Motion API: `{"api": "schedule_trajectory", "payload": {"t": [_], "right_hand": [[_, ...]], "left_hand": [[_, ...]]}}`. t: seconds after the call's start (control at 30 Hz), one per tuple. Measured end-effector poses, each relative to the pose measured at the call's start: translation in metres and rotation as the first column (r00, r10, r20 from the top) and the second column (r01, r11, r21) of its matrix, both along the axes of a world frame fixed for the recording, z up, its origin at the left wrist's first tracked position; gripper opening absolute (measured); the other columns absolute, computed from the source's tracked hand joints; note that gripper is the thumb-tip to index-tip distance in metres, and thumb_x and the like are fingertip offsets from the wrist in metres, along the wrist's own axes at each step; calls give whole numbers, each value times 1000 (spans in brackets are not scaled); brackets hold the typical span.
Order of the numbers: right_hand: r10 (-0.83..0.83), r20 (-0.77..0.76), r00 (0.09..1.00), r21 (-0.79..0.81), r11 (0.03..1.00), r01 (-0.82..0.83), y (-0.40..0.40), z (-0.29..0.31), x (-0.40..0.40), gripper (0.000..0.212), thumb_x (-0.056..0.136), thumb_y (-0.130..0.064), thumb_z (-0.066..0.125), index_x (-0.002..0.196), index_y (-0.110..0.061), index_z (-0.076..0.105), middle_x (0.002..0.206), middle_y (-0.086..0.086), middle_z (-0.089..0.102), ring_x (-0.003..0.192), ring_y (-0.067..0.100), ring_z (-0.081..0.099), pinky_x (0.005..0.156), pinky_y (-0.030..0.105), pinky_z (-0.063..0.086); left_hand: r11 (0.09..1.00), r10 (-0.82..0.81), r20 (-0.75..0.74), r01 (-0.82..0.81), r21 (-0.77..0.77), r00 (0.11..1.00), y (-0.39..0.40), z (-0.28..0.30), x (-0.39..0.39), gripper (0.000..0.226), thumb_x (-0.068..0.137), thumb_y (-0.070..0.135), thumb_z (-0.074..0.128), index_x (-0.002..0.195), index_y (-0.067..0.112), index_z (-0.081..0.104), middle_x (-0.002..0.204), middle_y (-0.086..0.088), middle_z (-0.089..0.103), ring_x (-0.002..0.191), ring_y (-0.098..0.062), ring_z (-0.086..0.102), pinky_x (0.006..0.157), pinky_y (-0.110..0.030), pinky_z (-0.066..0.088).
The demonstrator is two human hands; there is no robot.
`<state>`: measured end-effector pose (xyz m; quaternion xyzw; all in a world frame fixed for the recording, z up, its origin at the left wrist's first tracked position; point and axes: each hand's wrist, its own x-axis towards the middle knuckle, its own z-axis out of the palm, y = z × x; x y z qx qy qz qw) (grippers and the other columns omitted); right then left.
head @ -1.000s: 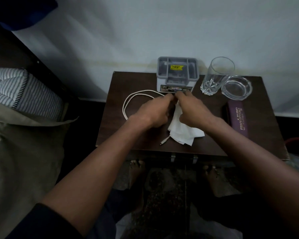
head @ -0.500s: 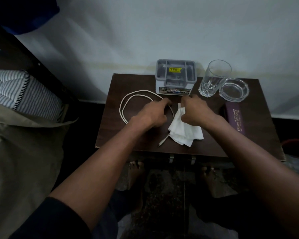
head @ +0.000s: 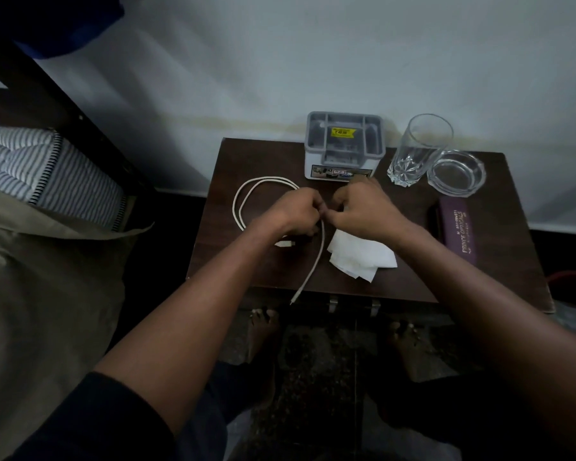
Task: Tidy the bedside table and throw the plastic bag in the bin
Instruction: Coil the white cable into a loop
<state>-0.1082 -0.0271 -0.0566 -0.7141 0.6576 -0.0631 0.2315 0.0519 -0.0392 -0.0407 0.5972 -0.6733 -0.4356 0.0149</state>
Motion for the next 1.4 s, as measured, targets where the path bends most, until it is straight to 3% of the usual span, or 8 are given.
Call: {"api": "schedule_trajectory", "payload": {"t": [0.23,0.4,0.53,0.7,0.83,0.97,1.17,1.4], "right_hand": [[184,-4,983,-144,973,-183,11,-5,26,14,77,-4,69,80,-17,65,88,4,48,95,38,57,68,34,37],[311,-18,950,-154,938,-309,10,-8,36,17,81,-10,73,95,-19,78,95,4,57,99,32,58,76,40,51],[330,-22,944,-71,941,-331,13,-8,48,27,75,-10,77,92,-22,60,97,1,53,99,31,58,76,41,50],[311,-20,950,-145,940,-310,18,-13,60,29,78,-5,71,103,-15,60,104,8,58,104,36,60,77,47,53],[244,29,969,-192,953,-234,18,-22,61,13,87,-9,71,97,-17,69,98,7,56,101,35,61,78,45,52],[113,275,955,-218,975,-52,11,-17,59,14,92,-10,70,93,-23,68,91,2,55,89,22,54,75,34,42],[-142,679,720,-2,981,195,17,-2,68,17,107,-18,56,94,-27,62,93,5,59,82,19,57,61,36,62],[-191,803,565,90,975,201,27,16,74,10,109,-15,55,102,-15,62,81,1,72,72,12,62,59,24,52]], "left_hand": [[972,-13,240,68,-224,971,-4,2,33,8,89,21,69,96,25,71,112,-3,76,108,-27,70,93,-38,57],[982,-112,387,161,-97,915,7,-5,54,30,75,37,89,100,27,77,112,0,77,104,-23,72,93,-38,60],[960,-203,421,265,-92,884,10,-1,67,37,71,29,94,99,35,70,111,4,74,103,-21,69,84,-29,50],[904,-228,471,365,-223,852,18,1,70,11,85,28,77,95,29,74,111,-2,76,108,-29,71,83,-36,53],[931,-242,299,308,-198,923,13,3,83,21,91,18,67,84,36,60,95,9,67,100,-23,68,86,-37,55],[921,-80,98,111,-373,992,9,10,93,27,97,11,62,114,31,57,100,7,67,90,-17,67,82,-37,55],[955,6,-472,-145,-259,881,10,45,107,27,110,12,52,123,3,74,102,-11,78,79,-8,73,74,-20,58],[935,54,-443,-201,-291,895,19,42,115,24,86,3,82,101,21,78,89,-4,80,81,-10,74,87,-32,60]]}}
